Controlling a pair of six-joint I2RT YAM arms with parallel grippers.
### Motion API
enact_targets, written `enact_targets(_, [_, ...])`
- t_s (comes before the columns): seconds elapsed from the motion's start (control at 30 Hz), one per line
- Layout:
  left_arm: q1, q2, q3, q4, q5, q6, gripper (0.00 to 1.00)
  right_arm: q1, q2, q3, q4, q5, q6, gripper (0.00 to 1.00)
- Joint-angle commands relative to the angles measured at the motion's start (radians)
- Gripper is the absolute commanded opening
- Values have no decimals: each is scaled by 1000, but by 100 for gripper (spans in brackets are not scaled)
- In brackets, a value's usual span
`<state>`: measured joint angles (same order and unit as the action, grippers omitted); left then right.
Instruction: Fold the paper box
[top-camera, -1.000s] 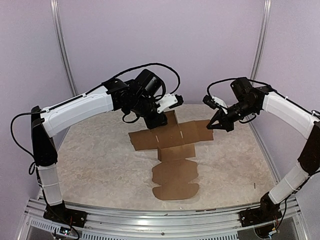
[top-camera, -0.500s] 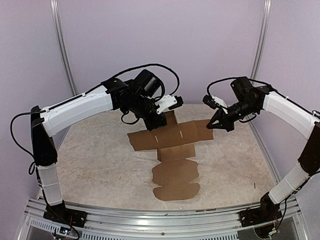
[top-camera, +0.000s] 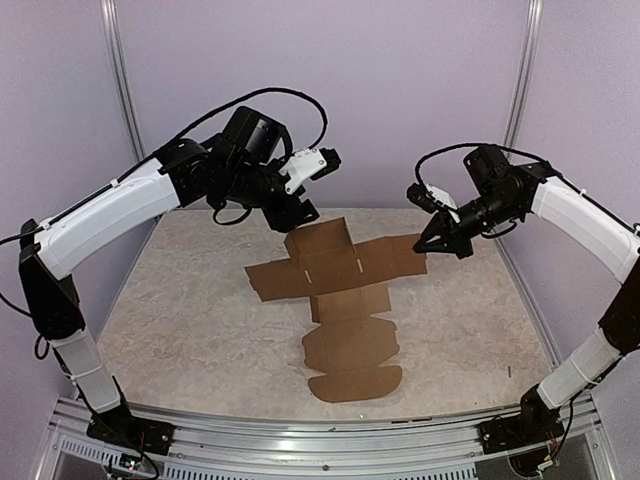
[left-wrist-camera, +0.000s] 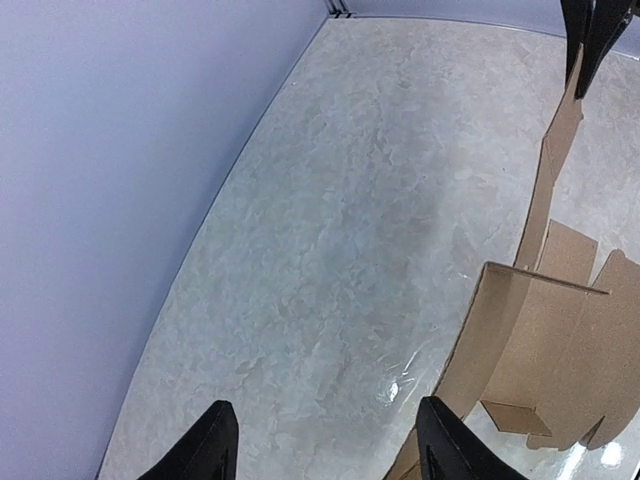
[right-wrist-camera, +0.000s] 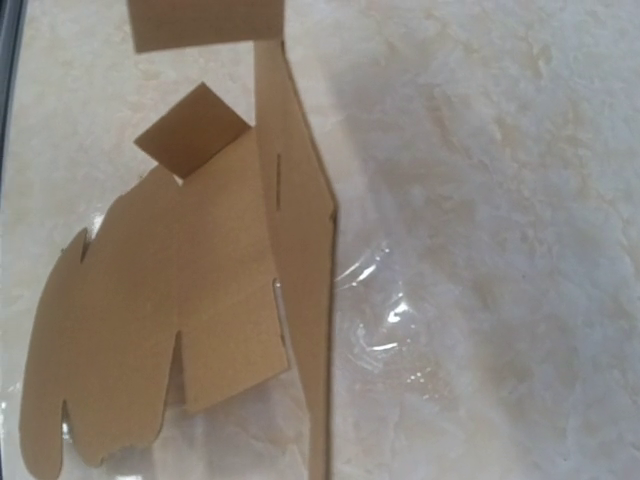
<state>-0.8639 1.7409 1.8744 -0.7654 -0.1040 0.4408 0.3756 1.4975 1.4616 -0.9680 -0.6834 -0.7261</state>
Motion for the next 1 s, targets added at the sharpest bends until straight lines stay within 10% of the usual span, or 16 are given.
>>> enact_targets(0.0, [2,58,39,-58,62,45,59,13,-25,16,-22,-20,-8,0])
enact_targets(0.4, [2,105,63,-140,267,33,46,14,-15,10,8,-7,-6,0])
enact_targets(0.8, [43,47,30,-125,267,26,65,32,-8,21,-5,-17,-40,0])
enact_targets(0.97, [48,110,74,-158,338,27,51,42,-5,27,7,-13,-38,0])
